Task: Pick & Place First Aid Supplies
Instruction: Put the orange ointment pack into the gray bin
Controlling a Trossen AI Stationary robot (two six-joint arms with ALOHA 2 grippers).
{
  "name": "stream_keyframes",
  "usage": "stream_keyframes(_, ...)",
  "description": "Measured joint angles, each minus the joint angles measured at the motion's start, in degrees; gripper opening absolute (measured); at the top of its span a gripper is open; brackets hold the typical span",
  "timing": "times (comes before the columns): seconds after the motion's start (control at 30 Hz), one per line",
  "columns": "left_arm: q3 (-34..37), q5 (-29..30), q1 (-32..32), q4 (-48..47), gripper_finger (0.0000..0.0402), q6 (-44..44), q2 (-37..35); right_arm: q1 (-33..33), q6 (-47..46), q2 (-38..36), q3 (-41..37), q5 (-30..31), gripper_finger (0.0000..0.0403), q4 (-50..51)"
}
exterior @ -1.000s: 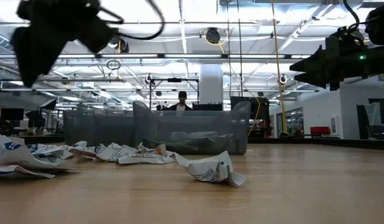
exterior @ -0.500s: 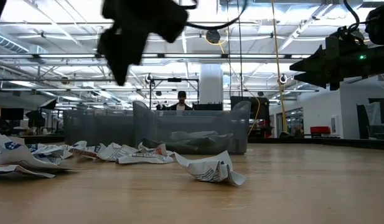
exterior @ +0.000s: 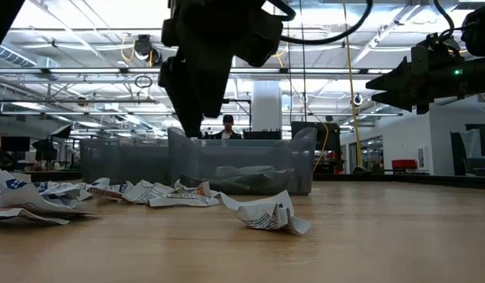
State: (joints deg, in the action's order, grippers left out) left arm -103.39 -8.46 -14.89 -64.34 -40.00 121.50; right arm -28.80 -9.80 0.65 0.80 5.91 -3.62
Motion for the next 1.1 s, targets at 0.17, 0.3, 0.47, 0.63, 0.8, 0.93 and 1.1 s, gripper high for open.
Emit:
stream_keyframes(0.17, 0.0, 1.6, -1.5, 2.1, 0.0262, 1.1, 3.0, 0.0, 0.0, 0.0, 0.0, 0.0, 0.0297, 0.0)
stream_keyframes(0.3, 0.0, 3.1, -2.1, 2.0, 0.0265, 2.2, 5.6, 0.0, 0.0, 0.0, 0.0, 0.0, 0.0297, 0.0)
stream_keyframes(0.47, 0.0, 4.0, -2.2, 2.9, 0.0268, 6.0, 9.1, 0.0, 0.0, 0.0, 0.0, 0.0, 0.0297, 0.0)
stream_keyframes(0.63, 0.3, 4.2, -2.1, 4.1, 0.0252, 9.0, 9.4, 0.0, 0.0, 0.0, 0.0, 0.0, 0.0297, 0.0)
stream_keyframes(0.8, 0.5, 4.5, -1.8, 4.1, 0.0170, 9.6, 9.3, 0.0, 0.0, 0.0, 0.0, 0.0, 0.0297, 0.0)
stream_keyframes(0.93, 0.6, 3.8, -1.4, 3.6, 0.0085, 11.0, 9.4, 0.0, 0.0, 0.0, 0.0, 0.0, 0.0297, 0.0)
stream_keyframes(1.1, 0.8, -4.0, -0.8, 4.5, 0.0010, 14.1, 8.6, 0.0, 0.0, 0.0, 0.0, 0.0, 0.0297, 0.0)
